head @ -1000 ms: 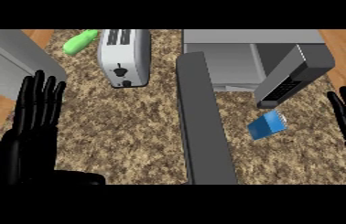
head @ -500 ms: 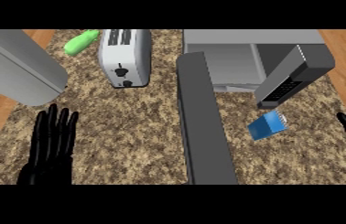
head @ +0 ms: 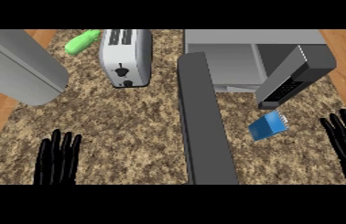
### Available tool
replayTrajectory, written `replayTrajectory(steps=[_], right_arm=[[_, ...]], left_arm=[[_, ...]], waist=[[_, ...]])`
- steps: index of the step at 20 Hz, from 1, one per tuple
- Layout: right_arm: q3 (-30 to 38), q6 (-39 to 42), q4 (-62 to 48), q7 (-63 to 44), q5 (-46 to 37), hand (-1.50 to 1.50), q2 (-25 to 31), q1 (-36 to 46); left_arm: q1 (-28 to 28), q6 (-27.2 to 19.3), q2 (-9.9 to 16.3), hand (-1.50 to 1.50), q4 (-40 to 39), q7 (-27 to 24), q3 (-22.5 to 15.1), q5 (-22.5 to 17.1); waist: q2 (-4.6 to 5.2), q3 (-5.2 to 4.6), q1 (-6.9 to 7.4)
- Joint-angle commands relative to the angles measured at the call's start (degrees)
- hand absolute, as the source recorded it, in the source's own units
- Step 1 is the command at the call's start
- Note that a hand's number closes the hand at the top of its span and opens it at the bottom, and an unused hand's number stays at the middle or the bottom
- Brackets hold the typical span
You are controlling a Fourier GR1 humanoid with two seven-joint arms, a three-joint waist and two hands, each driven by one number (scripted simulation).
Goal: Pick up the milk, place it into the microwave and close the microwave
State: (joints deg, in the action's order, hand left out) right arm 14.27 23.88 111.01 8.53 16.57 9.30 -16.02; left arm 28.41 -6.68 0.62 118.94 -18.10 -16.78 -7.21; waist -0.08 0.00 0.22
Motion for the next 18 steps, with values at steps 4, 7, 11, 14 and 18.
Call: replayTrajectory(steps=[4, 7, 11, 14, 18], right_arm=[[0.4, 1.8, -14.1, 7.5, -5.6, -1.50, -0.7, 5.6], [-0.5, -2.7, -16.1, 9.2, -9.8, -1.50, -3.6, 6.2], [1.0, -4.7, -26.8, 18.3, -13.3, -1.50, -4.8, 7.7], [0.3, -7.6, -29.9, 19.9, -16.2, -1.50, -5.6, 8.4], [3.8, -8.0, -43.0, 26.7, -17.0, -1.50, -1.6, 15.2]], left_arm=[[3.2, 0.7, 0.7, -1.50, -2.0, -5.6, -0.8, -0.2], [7.9, 1.9, 1.5, -1.50, -2.2, -9.7, -2.6, -1.0], [8.6, 1.5, 2.8, -1.50, 1.8, -7.1, -2.6, -1.5], [11.8, 2.6, 2.6, -1.50, -2.2, -13.5, -3.6, -1.7], [10.6, 2.4, 4.2, -1.50, -1.1, -11.9, -2.4, -2.6]], waist=[[0.08, 0.02, 0.17], [0.04, 0.01, 0.29], [0.11, 0.06, 0.35], [0.03, 0.01, 0.33], [0.10, 0.03, 0.37]])
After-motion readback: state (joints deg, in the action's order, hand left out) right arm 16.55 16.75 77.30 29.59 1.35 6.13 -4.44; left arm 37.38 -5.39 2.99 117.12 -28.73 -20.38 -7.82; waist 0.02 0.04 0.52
